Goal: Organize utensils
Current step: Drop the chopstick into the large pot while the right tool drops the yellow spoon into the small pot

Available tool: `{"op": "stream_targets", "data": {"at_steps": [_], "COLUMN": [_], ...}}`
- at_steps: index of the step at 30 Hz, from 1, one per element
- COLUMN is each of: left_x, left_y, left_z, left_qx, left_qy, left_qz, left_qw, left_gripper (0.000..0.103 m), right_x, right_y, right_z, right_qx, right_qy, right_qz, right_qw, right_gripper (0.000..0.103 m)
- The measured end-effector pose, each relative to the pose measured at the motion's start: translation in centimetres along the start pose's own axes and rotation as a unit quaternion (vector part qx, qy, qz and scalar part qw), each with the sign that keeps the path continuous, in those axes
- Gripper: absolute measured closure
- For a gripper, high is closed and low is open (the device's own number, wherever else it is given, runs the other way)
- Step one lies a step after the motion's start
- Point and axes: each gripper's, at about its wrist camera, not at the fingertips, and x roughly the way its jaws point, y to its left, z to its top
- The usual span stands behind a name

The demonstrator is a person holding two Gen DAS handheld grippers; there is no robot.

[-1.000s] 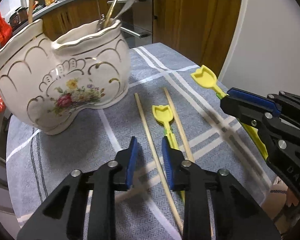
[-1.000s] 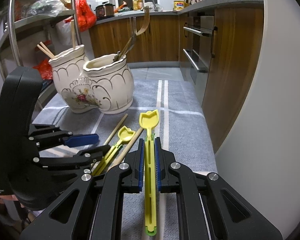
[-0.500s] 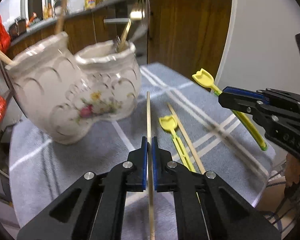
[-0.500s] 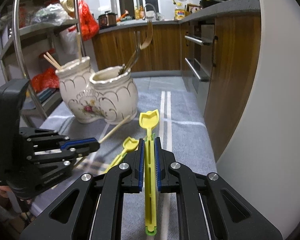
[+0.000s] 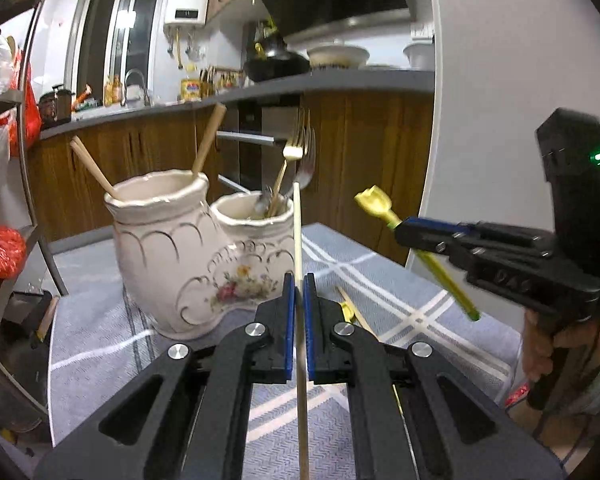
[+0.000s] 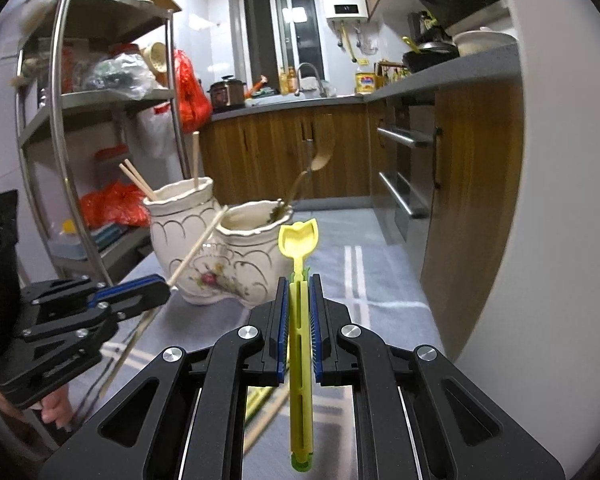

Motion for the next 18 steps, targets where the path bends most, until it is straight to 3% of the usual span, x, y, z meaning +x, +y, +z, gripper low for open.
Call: {"op": "stream_targets", "data": {"at_steps": [8, 18], "left_x": [-0.9, -1.2], "left_y": [1.3, 4.8], "left_z": [0.3, 4.7], "left_qx": [0.002, -0.036], "left_qy": [-0.033, -0.097], "left_qz": [-0.003, 0.012], "left_qw": [0.9995, 0.9946], "left_gripper": [0.099, 0.099], "right_x": [1.7, 2.4], "right_y": [1.0, 1.4], "right_z": [0.8, 4.5], "right_qx": [0.007, 0.024], "right_qy": [-0.015, -0.056], "right_qz": [0.029, 0.054], "right_qw": [0.999, 0.997], "right_gripper": [0.092, 0.092]}}
